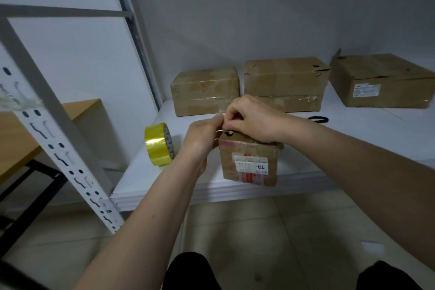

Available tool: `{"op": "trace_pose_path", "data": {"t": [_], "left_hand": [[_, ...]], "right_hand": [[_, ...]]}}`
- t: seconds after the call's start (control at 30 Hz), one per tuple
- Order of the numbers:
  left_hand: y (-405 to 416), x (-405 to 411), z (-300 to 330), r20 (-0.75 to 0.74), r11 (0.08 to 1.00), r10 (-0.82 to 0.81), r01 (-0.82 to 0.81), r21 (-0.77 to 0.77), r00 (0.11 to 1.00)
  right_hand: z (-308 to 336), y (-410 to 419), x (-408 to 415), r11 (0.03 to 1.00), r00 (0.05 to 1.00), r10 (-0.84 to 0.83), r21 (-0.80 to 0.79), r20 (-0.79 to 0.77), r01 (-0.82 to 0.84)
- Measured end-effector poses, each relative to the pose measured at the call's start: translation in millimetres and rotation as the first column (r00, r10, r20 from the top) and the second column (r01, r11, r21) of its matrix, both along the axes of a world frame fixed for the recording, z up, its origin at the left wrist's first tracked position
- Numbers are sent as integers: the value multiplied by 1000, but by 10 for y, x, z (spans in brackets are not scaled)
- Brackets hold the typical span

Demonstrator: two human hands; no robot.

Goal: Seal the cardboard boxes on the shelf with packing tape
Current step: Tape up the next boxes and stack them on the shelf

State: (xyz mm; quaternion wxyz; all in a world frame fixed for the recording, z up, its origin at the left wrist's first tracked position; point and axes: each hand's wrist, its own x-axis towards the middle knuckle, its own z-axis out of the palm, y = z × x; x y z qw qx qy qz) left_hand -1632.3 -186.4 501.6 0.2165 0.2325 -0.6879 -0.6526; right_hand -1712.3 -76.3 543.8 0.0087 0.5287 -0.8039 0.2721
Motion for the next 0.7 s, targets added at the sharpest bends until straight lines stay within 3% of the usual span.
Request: {"op": "trace_pose_path", "data": {"t": [0.13, 0.43, 0.7], "left_hand": [[-68, 219, 18, -92, 997, -69, 65, -45, 993], [-130, 219, 184, 47, 949, -89, 99, -299, 995], [-74, 192, 195, 124, 994, -98, 90, 63, 988]], "right_hand": [[50, -64, -39, 1000, 996, -9, 26, 89, 7], [81, 34, -54, 998, 974, -49, 44, 221, 40], [174, -36, 121, 980, 994, -101, 168, -31, 105]]}}
